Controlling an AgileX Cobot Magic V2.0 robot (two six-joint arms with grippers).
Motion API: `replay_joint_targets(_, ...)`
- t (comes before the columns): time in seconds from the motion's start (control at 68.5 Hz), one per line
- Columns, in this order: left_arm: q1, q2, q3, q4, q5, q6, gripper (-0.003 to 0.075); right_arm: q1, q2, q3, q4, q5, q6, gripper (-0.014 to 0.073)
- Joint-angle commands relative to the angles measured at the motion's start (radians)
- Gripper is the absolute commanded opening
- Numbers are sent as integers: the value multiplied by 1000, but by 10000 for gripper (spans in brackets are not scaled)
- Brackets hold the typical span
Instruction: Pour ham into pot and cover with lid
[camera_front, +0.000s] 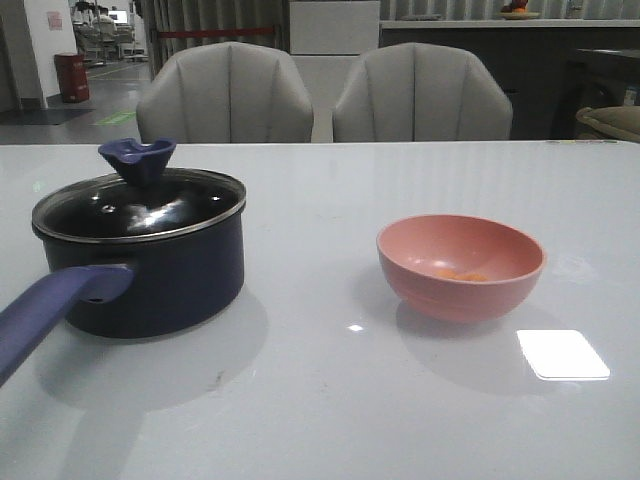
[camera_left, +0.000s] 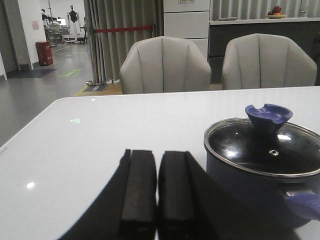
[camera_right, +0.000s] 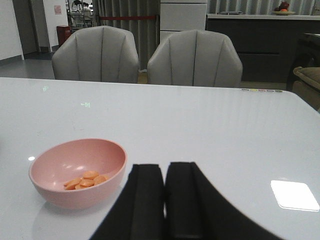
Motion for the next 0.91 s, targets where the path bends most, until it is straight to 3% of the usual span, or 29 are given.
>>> replay_joint_targets(0.0,-8,-19,20,1,-80,-6,113,-5,-20,-6,-12,-89,-1,165)
replay_joint_targets(0.131,-8,-19,20,21,-100,-3,113,-5,-20,-6,-12,-89,-1,165)
replay_joint_targets(0.263,-8,-19,20,50,-227,8,113,-5,-20,-6,-12,-89,-1,165)
replay_joint_targets(0.409,-8,-18,-15,-56,-345,8,113,-5,-20,-6,-12,-89,-1,165)
replay_joint_targets(0.511,-8,12,-94,-103,-277,8,113,-5,-20,-6,-12,-89,-1,165)
replay_joint_targets(0.745,-8,193,-338,-106,73,10,113,-5,-20,-6,-12,-89,-1,165)
replay_joint_targets(0.891,-8,280,-387,-114,151,10,113,-5,-20,-6,-12,-89,-1,165)
